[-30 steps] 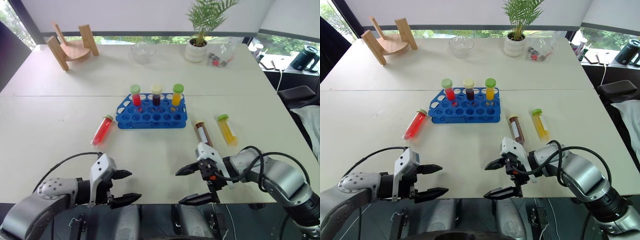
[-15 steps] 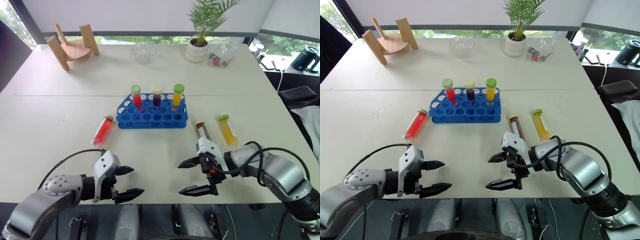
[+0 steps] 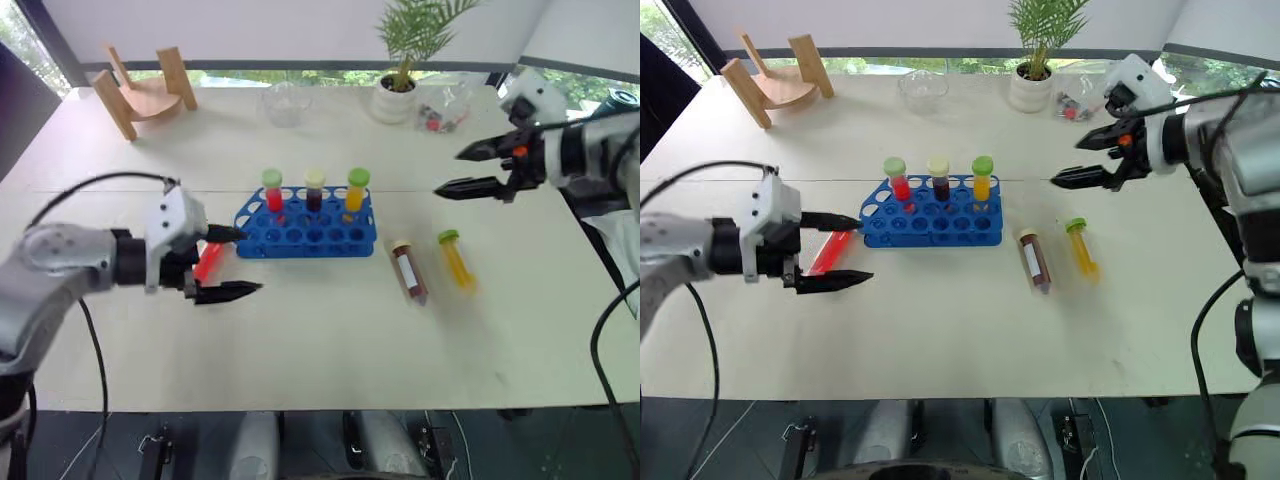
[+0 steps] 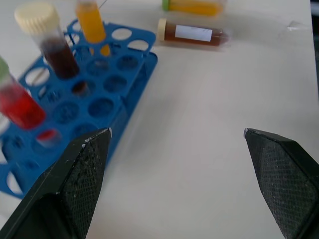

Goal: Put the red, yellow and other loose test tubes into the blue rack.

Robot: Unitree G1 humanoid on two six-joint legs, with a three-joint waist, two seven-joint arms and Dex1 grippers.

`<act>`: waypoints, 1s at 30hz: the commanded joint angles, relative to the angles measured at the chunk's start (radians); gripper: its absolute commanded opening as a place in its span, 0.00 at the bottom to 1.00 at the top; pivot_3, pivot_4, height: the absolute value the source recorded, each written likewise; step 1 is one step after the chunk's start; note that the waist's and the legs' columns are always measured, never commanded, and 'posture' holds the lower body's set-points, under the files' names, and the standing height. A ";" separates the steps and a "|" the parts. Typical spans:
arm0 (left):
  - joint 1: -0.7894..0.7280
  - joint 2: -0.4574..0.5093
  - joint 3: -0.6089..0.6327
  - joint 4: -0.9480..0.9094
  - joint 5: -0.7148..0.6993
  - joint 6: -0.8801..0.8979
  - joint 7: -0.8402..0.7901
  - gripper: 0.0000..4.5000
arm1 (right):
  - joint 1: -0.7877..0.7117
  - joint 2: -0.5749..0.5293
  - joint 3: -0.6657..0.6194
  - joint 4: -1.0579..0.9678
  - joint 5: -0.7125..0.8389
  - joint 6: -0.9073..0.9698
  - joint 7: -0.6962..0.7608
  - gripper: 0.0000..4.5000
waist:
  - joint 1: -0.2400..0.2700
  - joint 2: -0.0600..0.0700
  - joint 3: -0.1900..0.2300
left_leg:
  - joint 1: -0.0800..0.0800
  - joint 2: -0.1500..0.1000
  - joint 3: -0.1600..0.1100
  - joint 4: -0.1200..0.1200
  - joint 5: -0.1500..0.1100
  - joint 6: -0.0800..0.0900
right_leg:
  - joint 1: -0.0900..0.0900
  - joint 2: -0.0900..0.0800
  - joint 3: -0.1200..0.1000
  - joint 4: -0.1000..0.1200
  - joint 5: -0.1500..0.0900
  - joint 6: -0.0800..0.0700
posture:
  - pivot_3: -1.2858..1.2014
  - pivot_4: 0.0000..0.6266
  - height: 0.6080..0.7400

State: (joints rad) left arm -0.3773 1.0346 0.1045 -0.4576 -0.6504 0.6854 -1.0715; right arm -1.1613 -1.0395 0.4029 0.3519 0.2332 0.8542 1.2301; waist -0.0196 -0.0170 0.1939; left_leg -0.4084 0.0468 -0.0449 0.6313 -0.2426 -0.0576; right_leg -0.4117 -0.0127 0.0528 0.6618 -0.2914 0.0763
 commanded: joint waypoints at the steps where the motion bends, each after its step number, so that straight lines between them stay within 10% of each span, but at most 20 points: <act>1: -0.027 0.021 -0.043 -0.026 0.071 -0.074 -0.029 0.98 | -0.115 0.054 0.160 0.210 -0.152 0.052 0.137 1.00 | -0.003 0.001 0.000 | 0.000 0.000 0.001 -0.001 -0.001 0.002 | -0.001 0.000 0.001 0.000 0.000 0.000 | 0.52 0.24 1.00; 19: 0.057 -0.107 -0.109 -0.080 0.137 -0.086 0.082 0.98 | -0.128 0.368 0.218 0.623 -0.331 0.166 0.144 1.00 | -0.025 0.002 0.001 | -0.005 0.001 0.004 0.007 -0.001 0.001 | -0.015 0.002 0.005 0.021 -0.001 -0.002 | 0.52 0.24 1.00; 22: 0.075 -0.096 -0.096 -0.081 0.140 -0.084 0.081 1.00 | -0.097 0.382 0.243 0.671 -0.382 0.078 0.133 0.82 | -0.025 0.001 0.000 | -0.005 0.001 0.004 0.012 -0.001 0.002 | -0.012 0.002 0.005 0.022 -0.001 -0.002 | 0.52 0.24 1.00; 27: 0.086 -0.085 -0.076 -0.066 0.140 -0.088 0.075 1.00 | -0.077 0.386 0.236 0.675 -0.428 0.024 0.158 0.23 | -0.023 0.001 0.000 | -0.003 0.001 0.004 0.014 -0.001 0.002 | -0.008 0.002 0.005 0.022 -0.001 0.000 | 0.52 0.24 1.00; 30: 0.089 -0.083 -0.074 -0.046 0.144 -0.093 0.070 1.00 | -0.062 0.379 0.187 0.664 -0.427 -0.033 0.129 0.18 | -0.025 0.000 0.000 | 0.000 0.001 0.004 0.014 -0.001 0.002 | -0.006 0.002 0.005 0.022 -0.001 0.000 | 0.52 0.24 1.00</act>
State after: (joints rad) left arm -0.2841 0.9385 -0.0067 -0.5047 -0.5101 0.6042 -0.9982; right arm -1.2538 -0.6568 0.6106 1.0073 -0.1837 0.8615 1.3808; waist -0.0446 -0.0167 0.1940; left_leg -0.4080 0.0479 -0.0412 0.6453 -0.2435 -0.0557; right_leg -0.4166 -0.0106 0.0577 0.6841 -0.2920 0.0760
